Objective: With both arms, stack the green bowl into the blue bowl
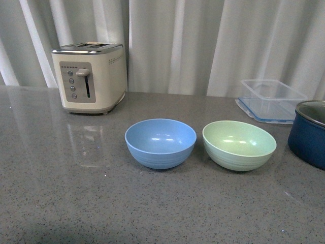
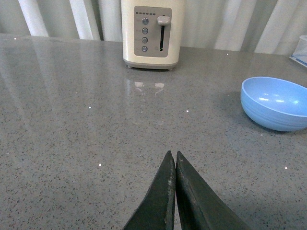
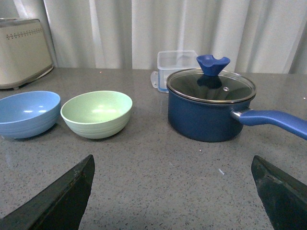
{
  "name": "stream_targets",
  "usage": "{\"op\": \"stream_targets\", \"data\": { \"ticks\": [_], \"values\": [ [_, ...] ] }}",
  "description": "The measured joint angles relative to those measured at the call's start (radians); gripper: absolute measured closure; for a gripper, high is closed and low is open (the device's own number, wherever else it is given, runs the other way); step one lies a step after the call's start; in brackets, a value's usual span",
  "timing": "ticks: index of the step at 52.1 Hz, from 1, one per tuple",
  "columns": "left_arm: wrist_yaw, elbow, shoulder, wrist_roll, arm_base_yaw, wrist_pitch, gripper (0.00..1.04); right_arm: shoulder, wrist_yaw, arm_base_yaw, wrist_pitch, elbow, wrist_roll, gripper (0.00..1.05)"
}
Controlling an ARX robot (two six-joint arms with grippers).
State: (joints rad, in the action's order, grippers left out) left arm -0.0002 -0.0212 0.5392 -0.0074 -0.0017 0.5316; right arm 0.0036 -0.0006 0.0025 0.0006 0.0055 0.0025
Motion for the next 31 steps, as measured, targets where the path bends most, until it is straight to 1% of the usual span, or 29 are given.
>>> {"op": "stream_targets", "data": {
  "ticks": [31],
  "values": [
    [0.0, 0.0, -0.267, 0.0, 0.0, -0.253, 1.01, 0.0, 0.0, 0.0, 0.0, 0.0, 0.0, 0.1]
  ]
}}
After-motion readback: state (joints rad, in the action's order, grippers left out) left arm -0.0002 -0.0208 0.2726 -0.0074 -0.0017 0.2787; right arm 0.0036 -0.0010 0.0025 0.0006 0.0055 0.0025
